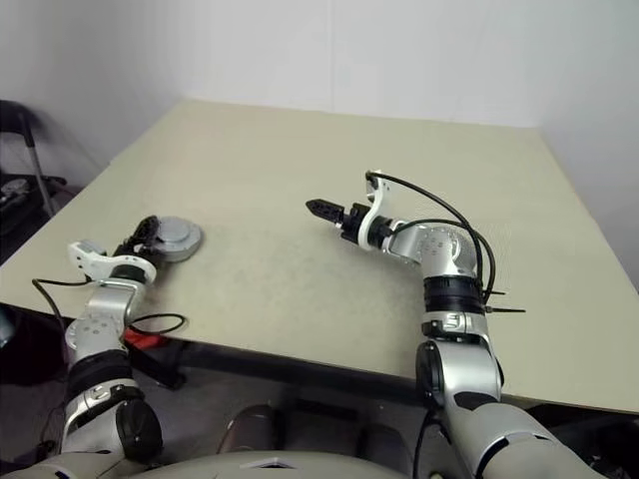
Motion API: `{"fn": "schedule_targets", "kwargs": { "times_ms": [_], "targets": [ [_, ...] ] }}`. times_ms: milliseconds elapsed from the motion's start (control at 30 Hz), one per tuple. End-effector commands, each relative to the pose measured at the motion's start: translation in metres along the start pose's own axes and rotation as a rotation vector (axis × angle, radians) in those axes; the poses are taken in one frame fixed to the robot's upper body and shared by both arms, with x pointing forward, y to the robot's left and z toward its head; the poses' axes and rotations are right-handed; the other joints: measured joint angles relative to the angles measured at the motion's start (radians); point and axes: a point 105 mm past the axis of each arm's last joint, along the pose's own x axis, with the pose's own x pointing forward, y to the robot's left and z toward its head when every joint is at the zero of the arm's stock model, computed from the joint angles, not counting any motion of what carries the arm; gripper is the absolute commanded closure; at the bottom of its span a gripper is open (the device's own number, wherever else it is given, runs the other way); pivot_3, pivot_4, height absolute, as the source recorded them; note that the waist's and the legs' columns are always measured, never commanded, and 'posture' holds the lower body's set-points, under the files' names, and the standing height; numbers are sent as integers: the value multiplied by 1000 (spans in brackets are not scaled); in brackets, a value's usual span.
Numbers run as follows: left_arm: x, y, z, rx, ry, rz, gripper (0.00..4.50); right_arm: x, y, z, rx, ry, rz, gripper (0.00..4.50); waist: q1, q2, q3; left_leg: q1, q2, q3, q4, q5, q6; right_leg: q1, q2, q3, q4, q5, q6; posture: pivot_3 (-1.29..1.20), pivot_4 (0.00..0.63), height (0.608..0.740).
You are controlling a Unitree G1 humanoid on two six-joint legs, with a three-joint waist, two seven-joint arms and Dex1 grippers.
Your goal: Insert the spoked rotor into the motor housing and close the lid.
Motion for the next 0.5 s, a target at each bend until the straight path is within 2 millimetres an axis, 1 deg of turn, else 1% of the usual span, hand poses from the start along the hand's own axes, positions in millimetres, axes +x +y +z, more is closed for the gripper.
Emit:
{"fn": "schedule_targets", "kwargs": {
  "times_ms": [33, 200, 333, 400, 467, 500],
  "targets": [
    [3, -16, 30, 56, -81, -49, 772, 1, 12, 16, -45, -32, 36, 0, -1, 0, 0, 0, 0, 0, 0, 0, 0, 0, 0, 0, 0, 0, 0, 0, 0, 740],
    [2, -18, 57, 176, -100, -36, 772, 3, 8, 18, -73, -28, 18, 0, -2, 0, 0, 1, 0, 0, 0, 0, 0, 1, 0, 0, 0, 0, 0, 0, 0, 740],
    [3, -26, 63, 256, -105, -48, 772, 2, 5, 21, -181, -56, -9, 0, 0, 0, 0, 3, 0, 0, 0, 0, 0, 3, 0, 0, 0, 0, 0, 0, 0, 740],
    [4, -38, 57, 320, -95, -89, 772, 0, 3, 25, -271, -103, -30, 0, 5, 0, 0, 4, 0, 0, 0, 0, 0, 5, 0, 0, 0, 0, 0, 0, 0, 740],
    [8, -52, 42, 426, -50, -127, 772, -5, 1, 34, -460, -185, -72, 0, 11, -1, 0, 5, 0, 0, 0, 0, 0, 6, 0, -1, 0, 0, 0, 0, 0, 740],
    [8, -55, 37, 460, -39, -138, 772, -7, 1, 35, -524, -210, -79, 0, 13, -1, 0, 5, 0, -1, 0, 0, 0, 7, -1, -1, 0, 0, 0, 0, 0, 740]
  ]
}}
